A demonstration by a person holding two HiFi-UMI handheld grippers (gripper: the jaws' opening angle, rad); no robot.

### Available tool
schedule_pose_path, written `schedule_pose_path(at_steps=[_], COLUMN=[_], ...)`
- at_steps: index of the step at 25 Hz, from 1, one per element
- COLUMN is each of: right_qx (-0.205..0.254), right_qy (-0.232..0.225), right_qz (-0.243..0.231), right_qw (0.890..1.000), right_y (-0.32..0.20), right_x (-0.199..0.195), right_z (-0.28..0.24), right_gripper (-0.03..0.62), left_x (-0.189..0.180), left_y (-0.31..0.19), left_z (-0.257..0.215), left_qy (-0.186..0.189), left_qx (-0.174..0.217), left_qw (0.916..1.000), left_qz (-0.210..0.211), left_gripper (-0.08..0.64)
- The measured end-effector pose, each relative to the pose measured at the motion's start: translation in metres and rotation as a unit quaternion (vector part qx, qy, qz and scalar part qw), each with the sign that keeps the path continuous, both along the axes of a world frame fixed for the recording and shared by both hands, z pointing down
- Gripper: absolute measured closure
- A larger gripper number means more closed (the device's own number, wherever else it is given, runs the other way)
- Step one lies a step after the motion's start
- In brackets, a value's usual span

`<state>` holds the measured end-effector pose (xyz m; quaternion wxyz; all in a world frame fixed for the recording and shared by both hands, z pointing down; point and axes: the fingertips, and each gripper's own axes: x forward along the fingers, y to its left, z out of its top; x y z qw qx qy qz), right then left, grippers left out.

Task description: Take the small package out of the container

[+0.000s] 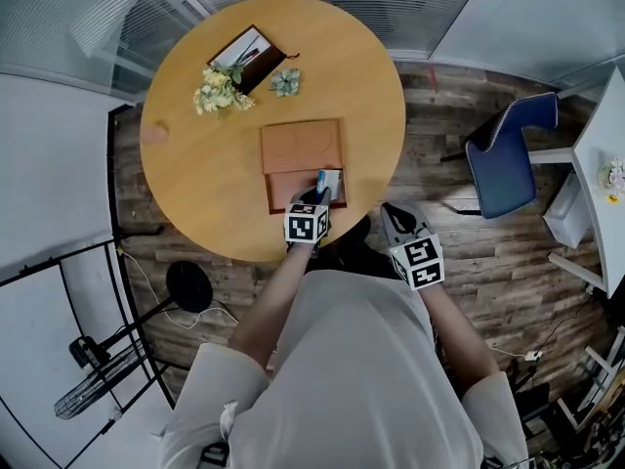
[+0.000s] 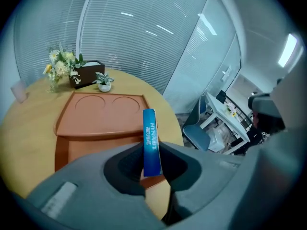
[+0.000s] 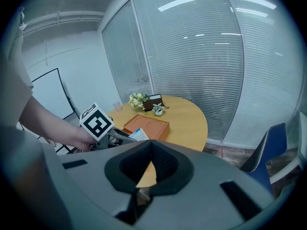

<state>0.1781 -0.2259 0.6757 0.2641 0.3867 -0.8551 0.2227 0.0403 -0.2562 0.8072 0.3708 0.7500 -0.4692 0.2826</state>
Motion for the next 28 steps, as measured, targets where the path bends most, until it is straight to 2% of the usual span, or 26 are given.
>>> schedule_pose_path(at_steps=[4, 14, 21, 28], right_qx=[0.007, 0.026, 0.053, 0.097], right_qy=[-0.008, -0.017, -0.019, -0.003], right_qz=[0.003, -0.017, -0.024, -0.021], right_qw=[1.000, 0.999, 0.998, 0.995], right_y=[-0.003, -0.001, 0.007, 0.026], right_x=[-0.001, -0.022, -0.045, -0.070], right_z=[-0.005, -0.016, -0.039, -0.074], right_gripper=[0.591, 0.591, 0.591, 0.591], left_x=[-0.003, -0.029, -0.057, -0.093], left_y=[0.002, 0.008, 0.027, 0.058], left_z=[-0.013, -0.054, -0.113, -0.170], left_qy=[-0.005, 0.007, 0.032, 0.038], left_qx=[0.011, 0.048, 0.106, 0.168], left_qw=[0.9999, 0.9986, 0.9930, 0.9840], left_qz=[0.005, -0.022, -0.042, -0.045], left_gripper=[0.482, 0.482, 0.482, 0.482])
